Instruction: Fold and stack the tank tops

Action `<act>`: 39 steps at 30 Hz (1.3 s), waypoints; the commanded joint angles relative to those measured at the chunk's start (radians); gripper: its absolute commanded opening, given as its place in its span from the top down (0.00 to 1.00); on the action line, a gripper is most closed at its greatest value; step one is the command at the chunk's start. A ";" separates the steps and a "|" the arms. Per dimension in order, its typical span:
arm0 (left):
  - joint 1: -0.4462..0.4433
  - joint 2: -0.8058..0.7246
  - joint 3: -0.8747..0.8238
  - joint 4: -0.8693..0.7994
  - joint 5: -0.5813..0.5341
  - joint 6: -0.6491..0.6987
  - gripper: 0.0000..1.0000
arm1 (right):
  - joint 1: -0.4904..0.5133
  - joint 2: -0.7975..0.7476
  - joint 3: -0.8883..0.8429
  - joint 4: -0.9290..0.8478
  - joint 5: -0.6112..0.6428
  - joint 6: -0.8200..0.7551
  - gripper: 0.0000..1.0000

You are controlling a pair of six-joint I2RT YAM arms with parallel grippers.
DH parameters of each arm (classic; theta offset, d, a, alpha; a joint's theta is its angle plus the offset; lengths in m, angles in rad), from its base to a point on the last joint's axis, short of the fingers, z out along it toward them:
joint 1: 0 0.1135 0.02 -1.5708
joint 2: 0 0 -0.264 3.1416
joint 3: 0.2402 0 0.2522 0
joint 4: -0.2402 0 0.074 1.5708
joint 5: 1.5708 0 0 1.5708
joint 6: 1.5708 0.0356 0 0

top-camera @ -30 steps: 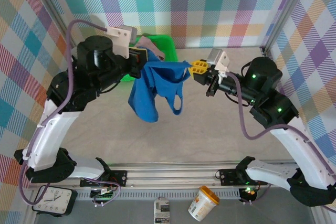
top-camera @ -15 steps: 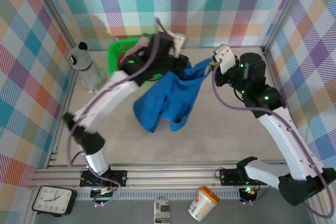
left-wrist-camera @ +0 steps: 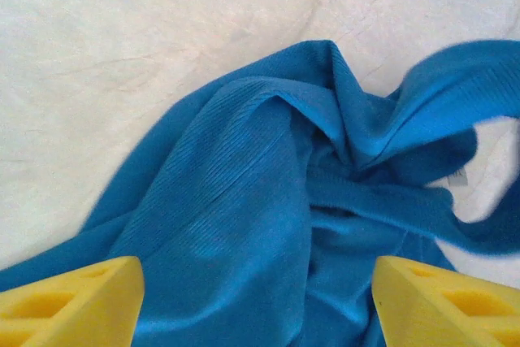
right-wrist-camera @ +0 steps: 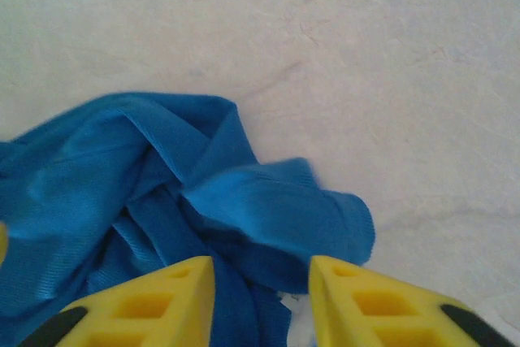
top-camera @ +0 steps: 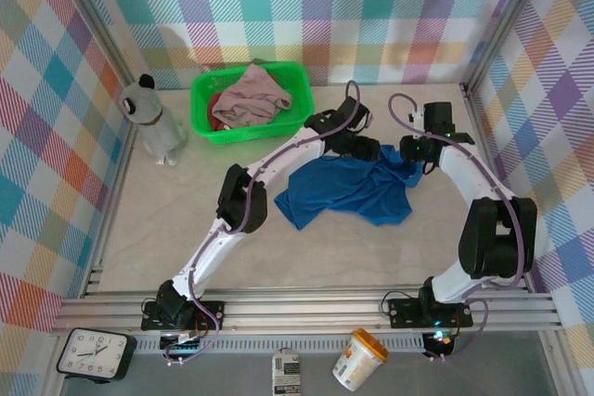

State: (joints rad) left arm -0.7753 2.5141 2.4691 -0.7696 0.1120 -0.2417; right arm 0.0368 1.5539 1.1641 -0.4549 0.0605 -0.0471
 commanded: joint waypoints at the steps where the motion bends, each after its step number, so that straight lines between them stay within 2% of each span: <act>1: 0.027 -0.245 -0.168 -0.093 -0.087 0.070 0.24 | 0.002 -0.075 -0.001 -0.033 -0.194 0.094 0.53; 4: 0.081 -0.391 -0.452 -0.031 -0.122 0.071 0.24 | 0.030 -0.156 -0.091 -0.021 -0.358 0.202 0.46; 6: 0.117 -0.442 -0.577 -0.012 -0.151 0.079 0.25 | 0.092 -0.212 -0.160 0.015 -0.401 0.257 0.45; 10: 0.155 -0.478 -0.783 0.119 -0.059 0.059 0.30 | 0.259 -0.264 -0.274 0.109 -0.417 0.343 0.42; 15: 0.154 -0.404 -0.842 0.223 0.011 0.029 0.36 | 0.363 -0.186 -0.335 0.214 -0.379 0.408 0.41; 20: 0.154 -0.304 -0.799 0.246 0.074 -0.011 0.43 | 0.365 -0.066 -0.332 0.261 -0.291 0.415 0.39; 23: 0.134 -0.303 -0.820 0.247 0.101 -0.044 0.47 | 0.349 0.002 -0.309 0.251 -0.253 0.386 0.39; 33: 0.022 -0.470 -1.054 0.285 0.177 -0.296 0.47 | 0.237 0.174 -0.203 0.193 -0.237 0.291 0.45; 39: -0.082 -0.573 -1.189 0.423 0.215 -0.533 0.45 | 0.196 0.307 -0.081 0.155 -0.307 0.281 0.46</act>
State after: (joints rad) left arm -0.8062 1.9991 1.3384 -0.4038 0.2798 -0.6029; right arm 0.2405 1.7950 1.0237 -0.2600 -0.2173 0.2687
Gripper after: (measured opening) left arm 0.540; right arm 0.535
